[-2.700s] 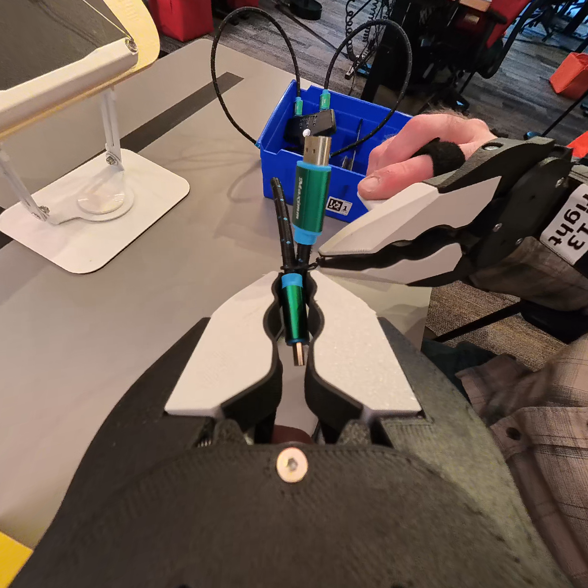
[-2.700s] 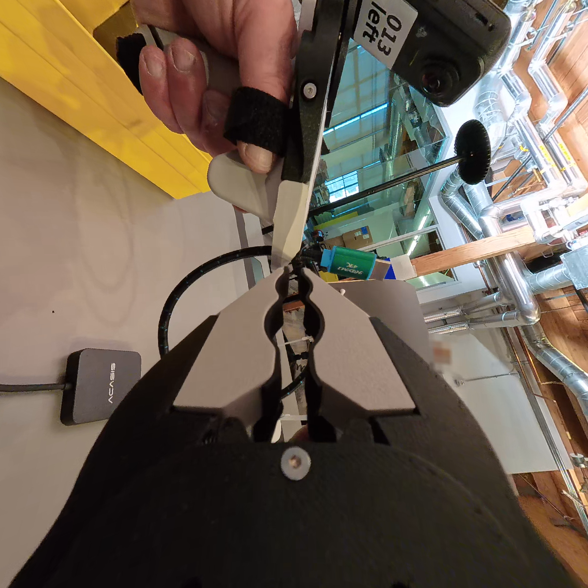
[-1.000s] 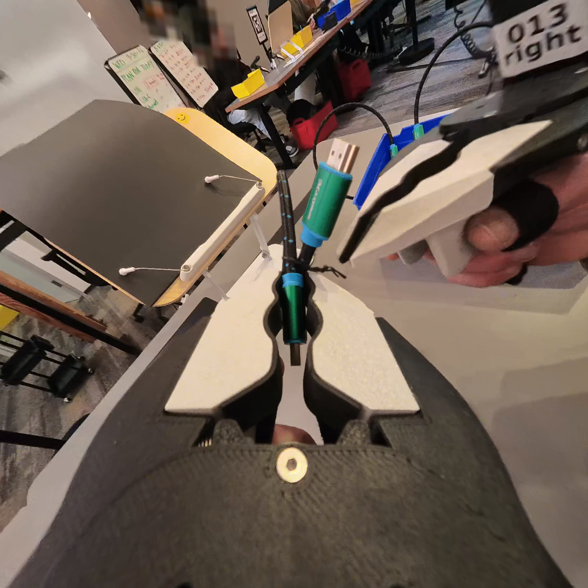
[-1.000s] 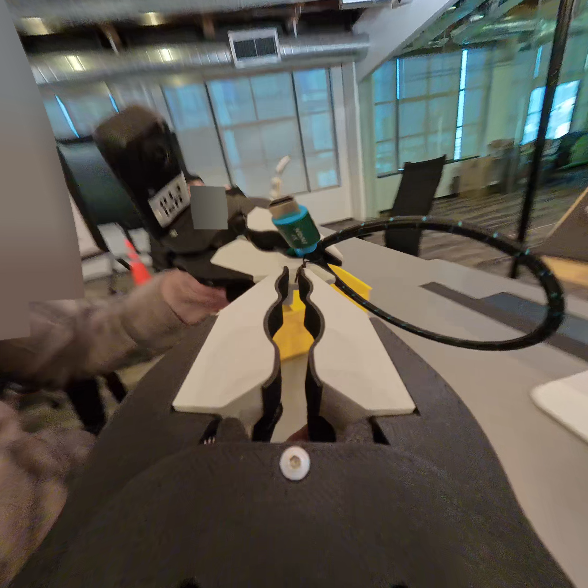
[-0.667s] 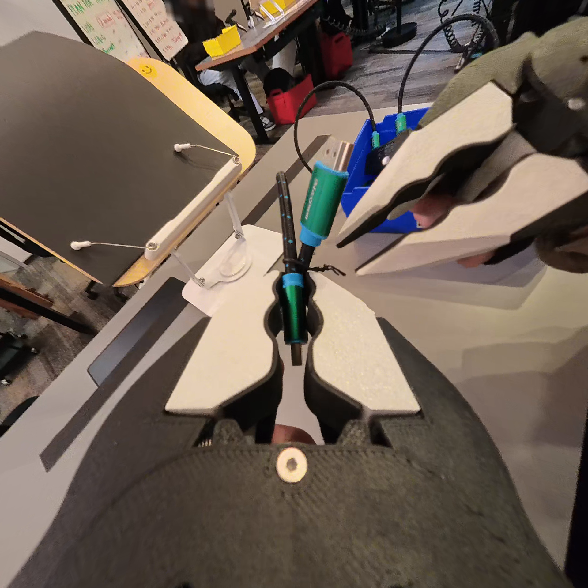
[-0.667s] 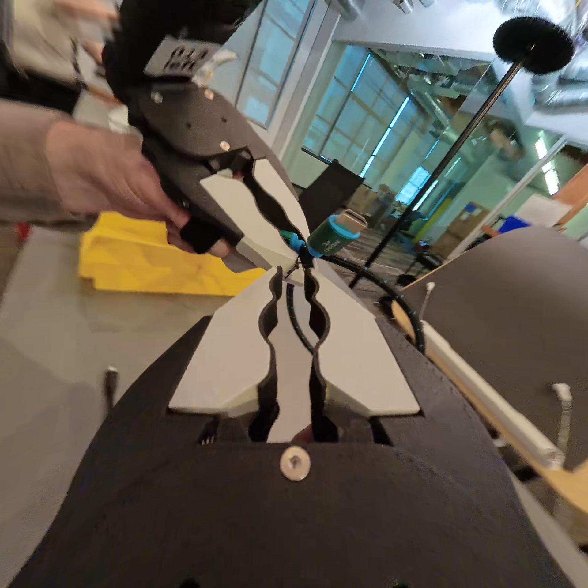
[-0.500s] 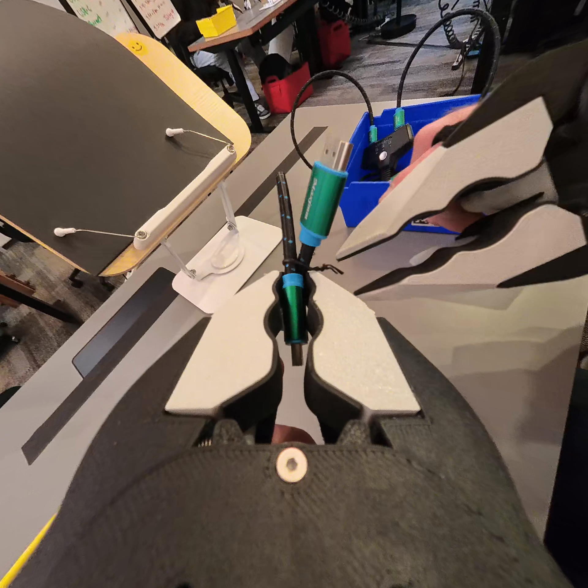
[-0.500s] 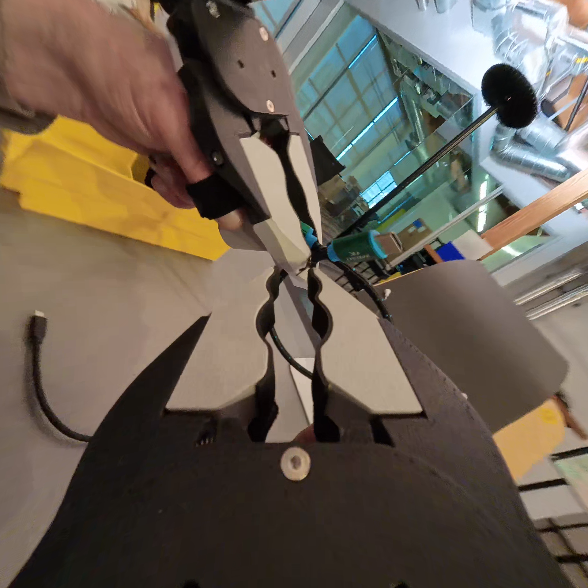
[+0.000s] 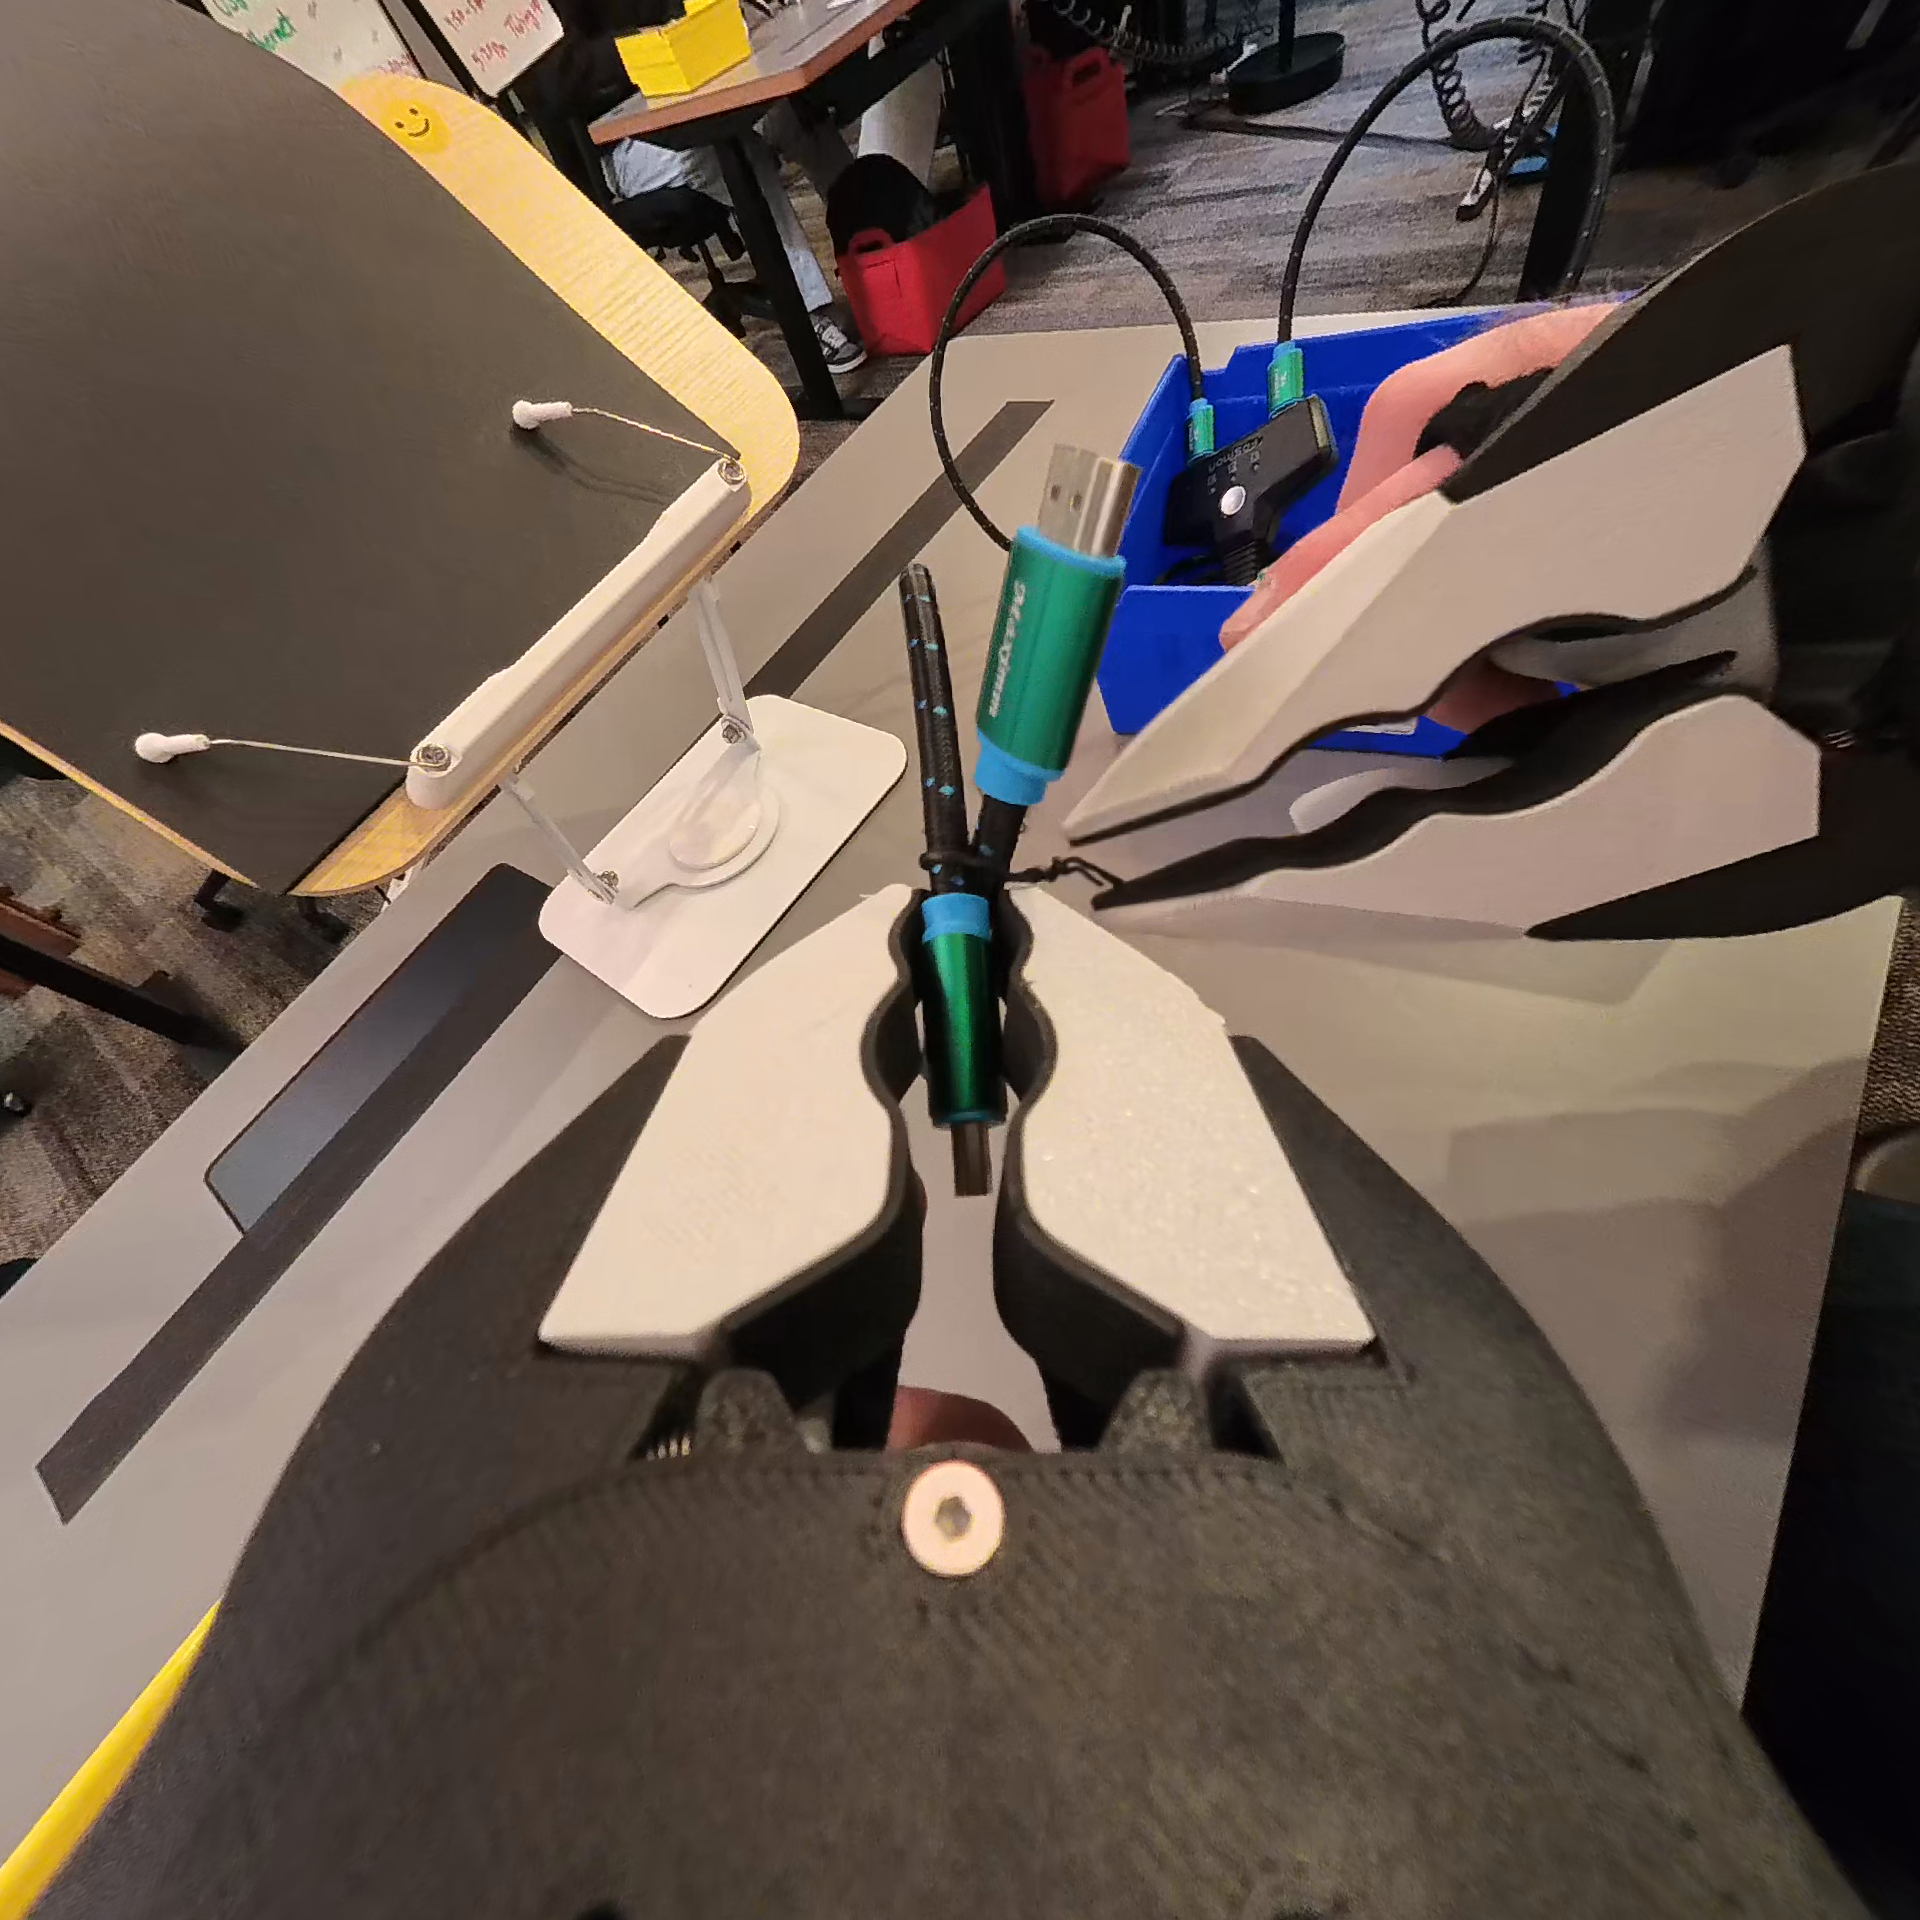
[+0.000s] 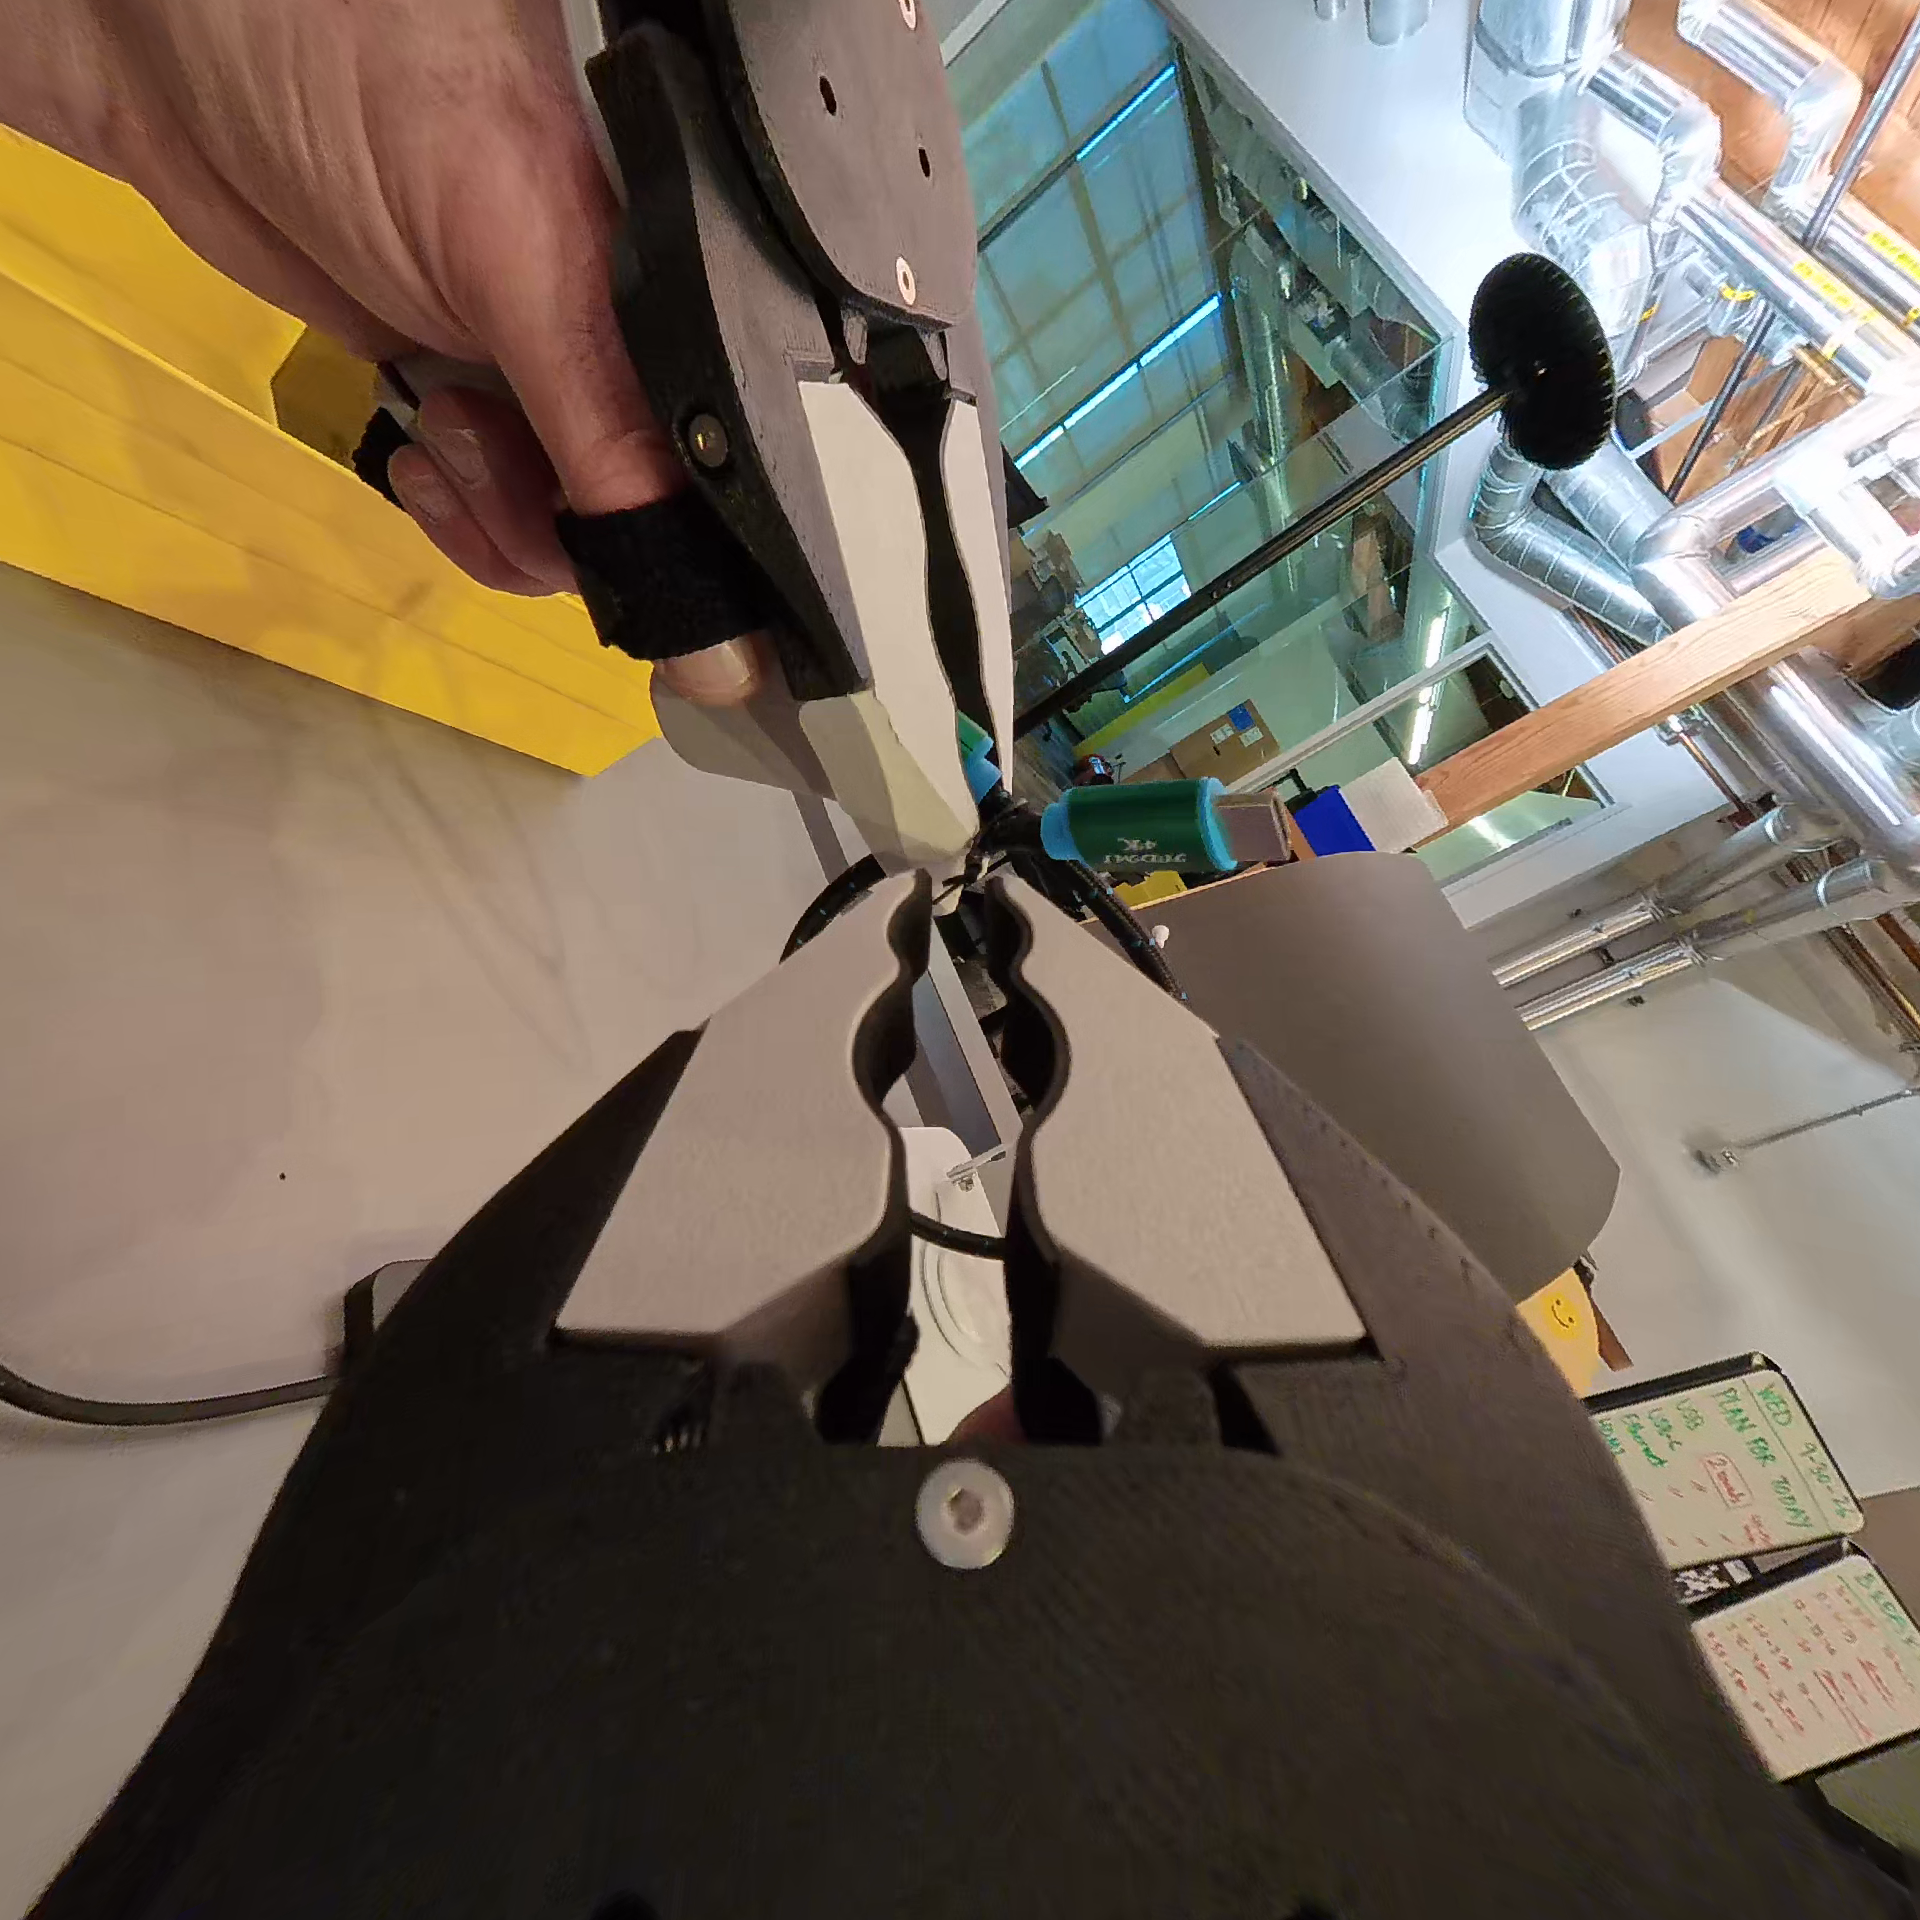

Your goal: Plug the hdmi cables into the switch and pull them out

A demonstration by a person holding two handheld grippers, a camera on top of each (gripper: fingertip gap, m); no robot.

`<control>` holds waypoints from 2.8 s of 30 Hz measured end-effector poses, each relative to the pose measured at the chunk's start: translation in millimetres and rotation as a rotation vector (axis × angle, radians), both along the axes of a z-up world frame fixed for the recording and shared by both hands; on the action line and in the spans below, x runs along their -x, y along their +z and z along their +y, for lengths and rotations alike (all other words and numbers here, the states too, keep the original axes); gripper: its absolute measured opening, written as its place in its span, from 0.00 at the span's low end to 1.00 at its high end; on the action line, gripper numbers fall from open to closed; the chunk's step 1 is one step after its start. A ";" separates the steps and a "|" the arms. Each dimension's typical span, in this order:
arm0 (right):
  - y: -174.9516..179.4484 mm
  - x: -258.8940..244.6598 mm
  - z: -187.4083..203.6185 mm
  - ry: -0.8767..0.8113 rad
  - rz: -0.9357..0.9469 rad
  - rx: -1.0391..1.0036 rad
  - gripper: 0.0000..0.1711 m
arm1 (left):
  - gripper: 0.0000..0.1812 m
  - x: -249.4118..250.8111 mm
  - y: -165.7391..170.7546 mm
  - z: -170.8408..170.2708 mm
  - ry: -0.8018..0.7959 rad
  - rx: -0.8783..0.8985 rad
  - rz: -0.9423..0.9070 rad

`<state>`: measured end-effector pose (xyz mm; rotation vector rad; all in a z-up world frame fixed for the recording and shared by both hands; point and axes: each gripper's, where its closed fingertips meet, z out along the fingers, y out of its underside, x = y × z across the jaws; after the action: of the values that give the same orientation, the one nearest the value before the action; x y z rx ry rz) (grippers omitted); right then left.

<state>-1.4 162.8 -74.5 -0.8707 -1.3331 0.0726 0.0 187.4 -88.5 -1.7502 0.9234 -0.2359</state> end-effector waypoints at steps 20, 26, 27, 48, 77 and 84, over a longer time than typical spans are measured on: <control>-4.0 1.4 0.3 0.002 -0.041 -0.038 0.08 | 0.06 -2.4 -4.4 -2.8 -0.006 0.026 0.022; -6.0 1.0 1.2 -0.003 -0.063 -0.064 0.05 | 0.06 -2.3 -6.5 -3.0 -0.002 0.042 0.029; -6.4 0.9 1.3 -0.006 -0.069 -0.072 0.05 | 0.06 -2.4 -7.1 -2.9 -0.001 0.043 0.032; -12.9 -1.4 4.0 0.002 -0.092 -0.006 0.01 | 0.06 -2.4 -13.1 -2.3 0.013 0.027 0.093; -7.3 0.4 7.0 0.418 0.450 1.094 0.00 | 0.06 2.2 -2.4 3.4 0.033 -0.087 0.100; -4.3 0.7 6.4 0.468 0.508 1.155 0.00 | 0.06 3.9 -2.1 5.1 0.038 -0.082 0.077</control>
<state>-2.0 169.3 -78.8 -1.3284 -0.9077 1.4422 -4.0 192.6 -90.6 -1.7091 0.9408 -0.1053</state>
